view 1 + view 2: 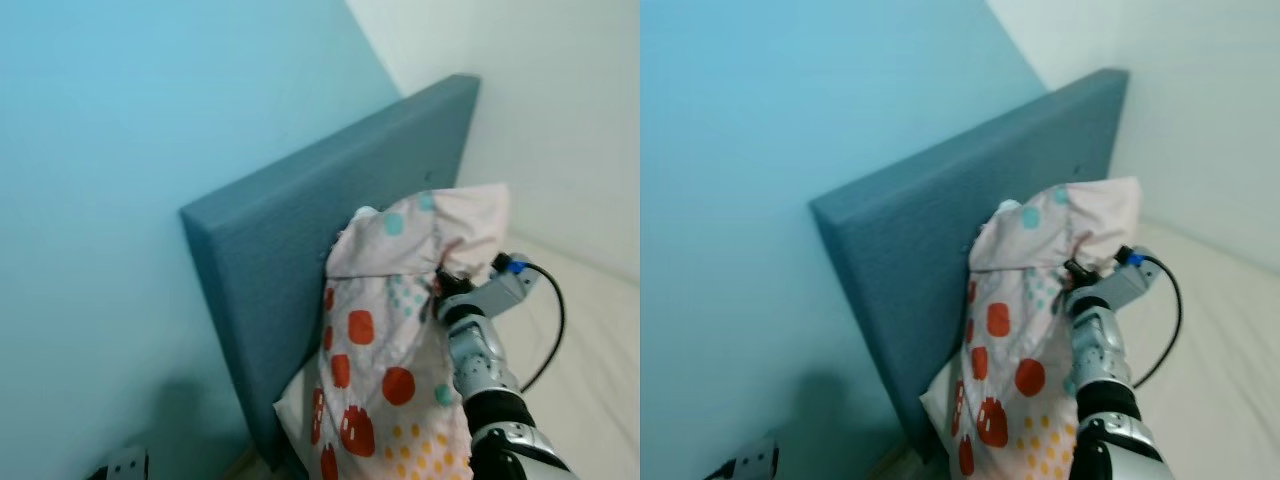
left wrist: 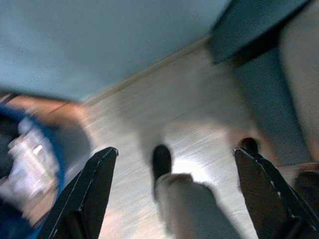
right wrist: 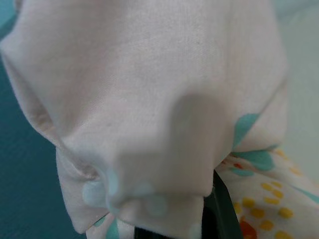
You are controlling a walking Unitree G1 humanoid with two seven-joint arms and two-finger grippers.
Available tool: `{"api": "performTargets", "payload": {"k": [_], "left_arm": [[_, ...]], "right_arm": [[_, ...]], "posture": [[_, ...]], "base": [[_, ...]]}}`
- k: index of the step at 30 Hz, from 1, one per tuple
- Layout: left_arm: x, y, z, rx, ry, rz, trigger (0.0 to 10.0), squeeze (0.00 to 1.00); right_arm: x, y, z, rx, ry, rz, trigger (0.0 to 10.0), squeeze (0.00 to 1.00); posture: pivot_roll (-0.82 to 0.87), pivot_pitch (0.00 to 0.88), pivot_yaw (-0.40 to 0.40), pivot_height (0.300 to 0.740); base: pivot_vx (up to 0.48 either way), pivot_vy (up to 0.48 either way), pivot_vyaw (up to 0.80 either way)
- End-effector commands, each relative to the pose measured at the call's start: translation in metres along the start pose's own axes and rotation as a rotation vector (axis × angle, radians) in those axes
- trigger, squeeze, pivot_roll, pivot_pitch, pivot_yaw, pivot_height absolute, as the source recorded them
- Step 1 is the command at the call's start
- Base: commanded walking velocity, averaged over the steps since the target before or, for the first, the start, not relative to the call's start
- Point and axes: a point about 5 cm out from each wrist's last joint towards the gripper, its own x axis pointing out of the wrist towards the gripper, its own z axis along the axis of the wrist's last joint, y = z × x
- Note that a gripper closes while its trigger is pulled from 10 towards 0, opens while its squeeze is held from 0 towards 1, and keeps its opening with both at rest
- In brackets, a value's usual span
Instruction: Clean up the room
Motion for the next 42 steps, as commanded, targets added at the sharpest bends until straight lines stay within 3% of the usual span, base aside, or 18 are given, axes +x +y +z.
{"api": "performTargets", "payload": {"k": [1,12,14,21,23,24,26,29,31,33,35,36,38,42], "left_arm": [[0.000,0.002,0.002,0.011,0.004,0.006,10.0,0.00],[0.000,0.003,0.002,0.027,0.006,0.005,10.0,0.00],[0.000,0.003,0.002,0.035,0.004,0.002,10.0,0.00],[0.000,0.003,0.002,0.042,0.002,-0.001,10.0,0.00],[0.000,0.004,0.001,0.046,0.004,-0.002,10.0,0.00],[0.000,0.004,0.001,0.046,0.004,-0.002,10.0,0.00],[-0.001,0.005,0.000,0.055,0.007,-0.001,10.0,0.00],[-0.001,0.006,0.000,0.060,0.009,-0.001,10.0,0.00],[-0.002,0.008,-0.002,0.069,0.014,0.002,10.0,0.00],[-0.002,0.008,-0.002,0.069,0.014,0.002,10.0,0.00],[-0.003,0.010,-0.004,0.075,0.018,0.007,10.0,0.00],[-0.003,0.010,-0.004,0.075,0.018,0.007,10.0,0.00],[-0.004,0.012,-0.007,0.084,0.022,0.009,10.0,0.00],[-0.005,0.014,-0.010,0.100,0.026,0.008,10.0,0.00]], "right_arm": [[0.001,0.013,-0.005,0.000,0.014,0.058,0.0,0.00],[0.001,0.033,-0.002,0.151,0.000,0.234,0.0,0.00],[0.000,0.048,-0.001,0.217,-0.002,0.352,0.0,0.00],[0.001,0.069,0.013,0.358,-0.047,0.507,0.0,0.00],[0.002,0.077,0.027,0.457,-0.103,0.567,0.0,0.00],[0.002,0.077,0.027,0.457,-0.103,0.567,0.0,0.00],[0.010,0.077,0.058,0.593,-0.210,0.604,0.0,0.00],[0.013,0.077,0.069,0.633,-0.247,0.612,0.0,0.00],[0.020,0.076,0.100,0.692,-0.345,0.622,0.0,0.00],[0.020,0.076,0.100,0.692,-0.345,0.622,0.0,0.00],[0.024,0.079,0.134,0.733,-0.442,0.658,0.0,0.00],[0.024,0.079,0.134,0.733,-0.442,0.658,0.0,0.00],[0.023,0.084,0.168,0.776,-0.541,0.722,0.0,0.00],[0.020,0.079,0.187,0.818,-0.621,0.763,0.0,0.00]], "posture": [[-0.14,0.018,-0.001,0.740],[-0.14,0.016,0.002,0.740],[-0.14,0.016,0.004,0.740],[-0.13,0.025,0.009,0.740],[-0.13,0.030,0.011,0.740],[-0.13,0.030,0.011,0.740],[-0.12,0.044,0.018,0.740],[-0.11,0.053,0.020,0.740],[-0.09,0.064,0.022,0.740],[-0.09,0.064,0.022,0.740],[-0.08,0.080,0.025,0.740],[-0.08,0.080,0.025,0.740],[-0.06,0.092,0.027,0.740],[-0.05,0.113,0.027,0.740]], "base": [[0.000,0.000,0.00],[0.000,0.000,0.00],[0.000,0.000,0.40],[0.000,0.000,0.80],[0.000,0.000,0.00],[0.000,0.000,0.00],[0.000,0.000,0.00],[0.000,0.000,0.00],[0.000,0.000,0.00],[0.000,0.000,0.00],[0.000,0.000,0.00],[0.000,0.000,0.00],[0.000,0.000,0.00],[0.000,0.000,0.00]]}}
